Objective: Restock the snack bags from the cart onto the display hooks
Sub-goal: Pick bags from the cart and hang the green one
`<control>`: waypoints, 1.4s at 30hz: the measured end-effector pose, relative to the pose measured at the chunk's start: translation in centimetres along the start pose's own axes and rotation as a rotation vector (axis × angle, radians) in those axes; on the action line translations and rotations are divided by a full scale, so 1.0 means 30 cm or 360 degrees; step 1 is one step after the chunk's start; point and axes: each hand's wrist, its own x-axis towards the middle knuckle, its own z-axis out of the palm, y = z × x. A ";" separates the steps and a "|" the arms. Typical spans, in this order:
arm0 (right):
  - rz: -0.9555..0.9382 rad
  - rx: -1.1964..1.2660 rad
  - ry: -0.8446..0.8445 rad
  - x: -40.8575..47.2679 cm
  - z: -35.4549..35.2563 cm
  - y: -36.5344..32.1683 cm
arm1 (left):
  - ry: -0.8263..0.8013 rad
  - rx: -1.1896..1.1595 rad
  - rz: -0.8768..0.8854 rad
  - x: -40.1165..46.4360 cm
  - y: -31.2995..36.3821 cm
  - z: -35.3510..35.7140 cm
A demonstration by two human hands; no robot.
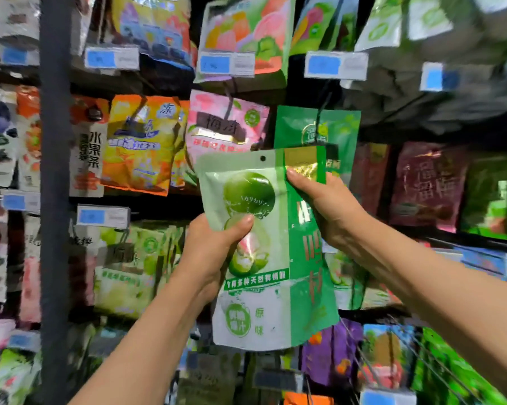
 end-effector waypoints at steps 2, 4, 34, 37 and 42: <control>-0.0034 -0.0079 0.0104 -0.023 -0.091 -0.036 | -0.0077 -0.0020 -0.0039 -0.015 -0.027 0.087; -0.0071 -0.0132 0.0208 -0.041 -0.178 -0.068 | -0.0132 -0.0026 -0.0062 -0.028 -0.054 0.173; 0.0392 -0.0117 0.0650 -0.450 -0.997 0.379 | -0.0134 0.0469 -0.0342 -0.406 -0.667 0.586; 0.0313 -0.0102 0.0679 -0.415 -1.010 0.365 | -0.0218 0.0655 -0.0091 -0.367 -0.642 0.614; 0.0257 -0.0060 0.0670 -0.341 -1.010 0.333 | -0.0286 0.0941 0.0227 -0.297 -0.585 0.693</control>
